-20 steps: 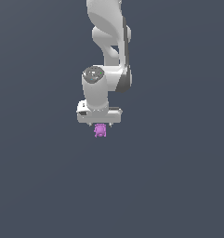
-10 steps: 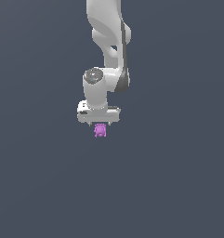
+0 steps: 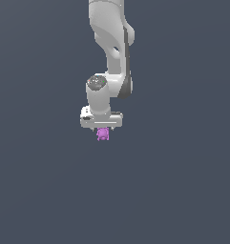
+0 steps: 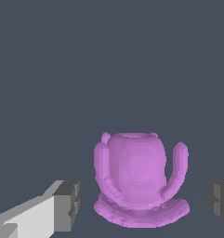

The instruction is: Pick up the object and move it to a goal position.

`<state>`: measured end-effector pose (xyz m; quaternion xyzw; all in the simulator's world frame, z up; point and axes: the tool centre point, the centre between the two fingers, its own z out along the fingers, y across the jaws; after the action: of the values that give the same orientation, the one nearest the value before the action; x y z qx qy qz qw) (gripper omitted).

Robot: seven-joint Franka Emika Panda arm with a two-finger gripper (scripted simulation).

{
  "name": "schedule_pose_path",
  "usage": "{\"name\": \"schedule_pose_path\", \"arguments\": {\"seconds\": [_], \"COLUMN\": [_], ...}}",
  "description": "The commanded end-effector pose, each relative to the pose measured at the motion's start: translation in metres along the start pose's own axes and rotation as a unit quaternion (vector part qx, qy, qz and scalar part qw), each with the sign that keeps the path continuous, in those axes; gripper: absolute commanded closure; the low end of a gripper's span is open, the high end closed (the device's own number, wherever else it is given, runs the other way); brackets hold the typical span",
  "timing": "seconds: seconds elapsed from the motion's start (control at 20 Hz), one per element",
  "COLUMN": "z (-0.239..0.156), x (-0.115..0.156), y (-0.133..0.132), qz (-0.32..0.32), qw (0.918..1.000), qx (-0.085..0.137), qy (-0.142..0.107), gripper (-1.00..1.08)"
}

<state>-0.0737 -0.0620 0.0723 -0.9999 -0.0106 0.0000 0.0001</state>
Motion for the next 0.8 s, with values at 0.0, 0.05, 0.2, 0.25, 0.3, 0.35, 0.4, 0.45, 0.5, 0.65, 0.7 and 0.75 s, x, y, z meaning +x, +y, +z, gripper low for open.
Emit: {"name": "schedule_pose_path", "arguments": {"seconds": [0.0,0.05,0.2,0.25,0.3,0.35,0.4,0.45,0.5,0.65,0.7,0.75], "z": [0.013,0.017,0.027,0.029,0.030,0.031,0.032,0.032,0.032,0.032,0.032,0.032], "x": [-0.001,-0.001,-0.001,-0.001,-0.001,-0.001,-0.001,-0.001,-0.001,-0.001,-0.001,-0.001], "y": [0.000,0.000,0.000,0.000,0.000,0.000,0.000,0.000,0.000,0.000,0.000,0.000], "qz": [0.000,0.000,-0.001,-0.001,-0.001,-0.001,-0.001,-0.001,-0.001,-0.001,-0.001,-0.001], "qw": [1.0000,1.0000,1.0000,1.0000,1.0000,1.0000,1.0000,1.0000,1.0000,1.0000,1.0000,1.0000], "qx": [0.000,0.000,0.000,0.000,0.000,0.000,0.000,0.000,0.000,0.000,0.000,0.000], "qy": [0.000,0.000,0.000,0.000,0.000,0.000,0.000,0.000,0.000,0.000,0.000,0.000], "gripper": [-0.92,-0.92,-0.92,-0.92,-0.92,-0.92,-0.92,1.08,1.08,1.08,1.08,1.08]}}
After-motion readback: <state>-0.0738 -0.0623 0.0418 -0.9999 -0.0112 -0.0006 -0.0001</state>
